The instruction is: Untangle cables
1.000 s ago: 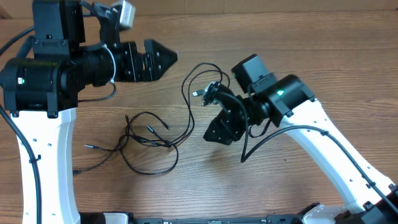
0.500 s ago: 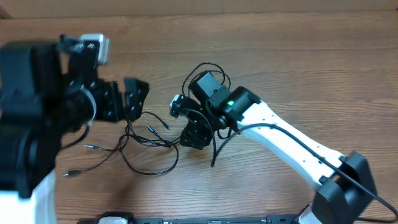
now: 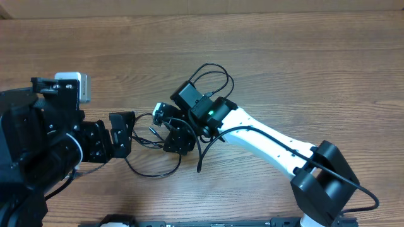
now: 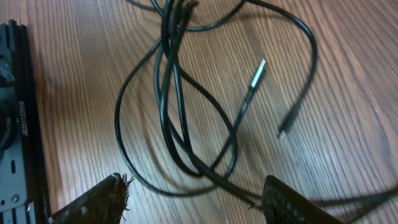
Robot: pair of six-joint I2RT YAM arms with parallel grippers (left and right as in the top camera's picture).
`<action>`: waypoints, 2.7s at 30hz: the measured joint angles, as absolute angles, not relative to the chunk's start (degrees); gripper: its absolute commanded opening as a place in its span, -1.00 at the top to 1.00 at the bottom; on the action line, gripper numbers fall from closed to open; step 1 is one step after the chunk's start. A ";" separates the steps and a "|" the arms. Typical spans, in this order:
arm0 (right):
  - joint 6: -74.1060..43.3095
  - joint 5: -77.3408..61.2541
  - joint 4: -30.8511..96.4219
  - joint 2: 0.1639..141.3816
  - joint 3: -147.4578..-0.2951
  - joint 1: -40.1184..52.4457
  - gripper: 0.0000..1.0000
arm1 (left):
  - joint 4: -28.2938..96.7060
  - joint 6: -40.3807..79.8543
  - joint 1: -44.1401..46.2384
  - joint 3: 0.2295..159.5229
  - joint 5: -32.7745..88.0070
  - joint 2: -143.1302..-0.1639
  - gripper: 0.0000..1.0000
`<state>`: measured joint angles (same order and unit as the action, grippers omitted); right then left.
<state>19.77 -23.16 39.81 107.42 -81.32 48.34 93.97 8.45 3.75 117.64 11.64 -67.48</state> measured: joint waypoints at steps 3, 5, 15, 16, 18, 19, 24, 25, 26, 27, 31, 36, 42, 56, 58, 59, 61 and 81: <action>19.70 -23.16 38.06 108.73 -81.32 48.84 -0.45 | 94.91 8.60 3.75 117.64 11.97 -67.68 -0.99; 19.73 -23.53 37.93 109.71 -81.32 49.17 -0.43 | 95.35 8.62 3.75 117.64 11.99 -67.64 -1.00; 20.23 -25.54 35.46 114.89 -81.30 53.84 0.28 | 95.64 8.62 3.75 117.64 13.13 -67.61 -1.00; 20.29 -25.54 35.11 115.13 -81.30 54.24 0.76 | 95.61 8.62 3.75 117.64 13.34 -67.61 -1.00; 19.92 -25.56 34.28 115.61 -81.30 54.92 0.92 | 95.61 8.62 3.75 117.64 13.74 -67.61 -1.00; 19.64 -25.58 33.82 115.77 -81.30 55.09 0.92 | 95.61 8.62 3.75 117.64 13.93 -67.61 -1.00; 19.51 -24.95 31.77 115.90 -81.30 55.07 0.92 | 95.64 8.62 3.75 117.64 14.35 -67.61 -1.00; 19.53 -24.64 31.68 115.90 -81.30 55.00 0.92 | 95.66 8.62 3.75 117.64 14.35 -67.61 -1.00; 19.55 -24.16 31.79 115.90 -81.30 54.85 0.92 | 95.66 8.62 3.75 117.64 14.35 -67.61 -1.00; 19.55 -23.75 31.83 115.90 -81.32 54.70 0.92 | 95.68 8.62 3.75 117.64 14.35 -67.61 -1.00; 19.09 -21.06 32.23 115.87 -81.67 52.88 0.92 | 95.74 8.62 3.75 117.64 14.35 -67.61 -1.00; 17.93 -17.82 32.51 113.01 -83.18 48.60 0.92 | 95.81 8.62 3.75 117.64 14.35 -67.61 -1.00; 14.81 -16.19 32.60 104.42 -85.30 42.22 0.92 | 95.77 8.62 3.75 117.64 14.35 -67.61 -1.00; 11.18 -15.18 34.94 84.27 -85.54 39.16 0.93 | 95.83 8.62 3.75 117.64 15.33 -69.91 -1.00; 10.55 -15.20 34.79 81.78 -85.56 39.13 0.93 | 95.83 8.62 3.75 117.64 15.66 -71.26 -0.99; 10.33 -15.18 34.81 80.64 -85.54 39.16 0.92 | 95.83 8.62 3.75 117.64 15.70 -71.99 -1.00; 10.11 -15.20 35.29 78.30 -85.54 39.16 0.93 | 95.83 8.62 3.75 117.64 15.86 -73.54 -1.00; 11.31 -16.71 38.59 70.83 -85.56 39.16 0.93 | 95.24 9.21 3.75 117.64 25.02 -79.11 -1.00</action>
